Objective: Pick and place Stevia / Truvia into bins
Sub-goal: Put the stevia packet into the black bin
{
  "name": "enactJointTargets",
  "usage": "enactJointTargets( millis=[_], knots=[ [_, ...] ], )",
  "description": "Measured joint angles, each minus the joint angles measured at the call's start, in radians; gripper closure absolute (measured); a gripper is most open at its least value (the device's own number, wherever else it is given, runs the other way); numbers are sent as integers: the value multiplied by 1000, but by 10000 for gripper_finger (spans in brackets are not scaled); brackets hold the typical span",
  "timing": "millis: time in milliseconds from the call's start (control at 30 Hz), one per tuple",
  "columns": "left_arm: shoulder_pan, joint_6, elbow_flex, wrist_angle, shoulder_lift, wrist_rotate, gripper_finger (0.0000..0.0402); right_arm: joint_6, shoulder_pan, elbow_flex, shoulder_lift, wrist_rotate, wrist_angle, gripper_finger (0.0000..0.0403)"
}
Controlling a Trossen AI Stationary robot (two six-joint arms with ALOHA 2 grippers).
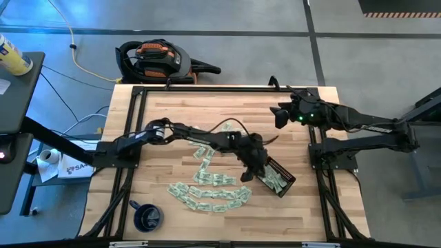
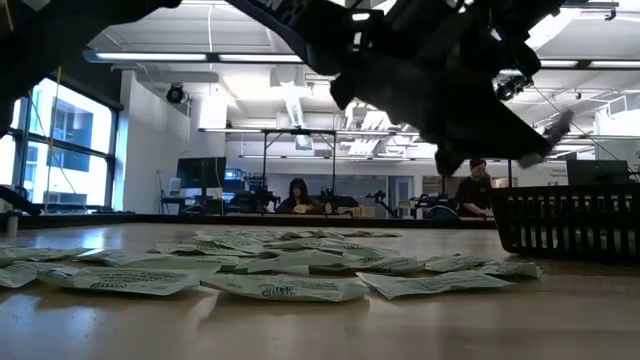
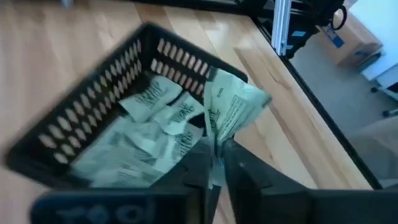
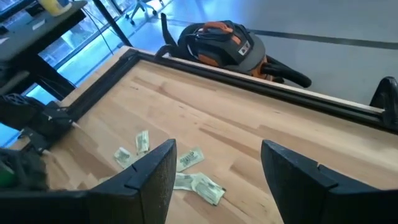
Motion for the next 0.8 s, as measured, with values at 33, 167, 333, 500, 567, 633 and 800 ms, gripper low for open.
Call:
enactJointTargets(
  millis=[33,167,333,500,567,633,800],
  knots=[
    [-2,-11,0,19,6,0,301,3,0,0,0,-1,-5,178],
    [-7,-28,2,4,-6,-23,249,22,0,0,0,-4,-41,178],
    [29,-3,2,-134,-111,-63,206,30,0,0,0,-8,-75,178],
    [91,129,2,-576,-219,-284,201,29,0,0,-1,-16,-96,178],
    [115,159,-3,-730,-247,-395,208,20,0,0,-1,-17,-118,178],
    [138,178,-28,-860,-278,-484,217,2,0,0,-1,-26,-163,178],
    [202,184,-211,-946,-371,-546,237,-13,0,0,18,-117,-359,178]
  ],
)
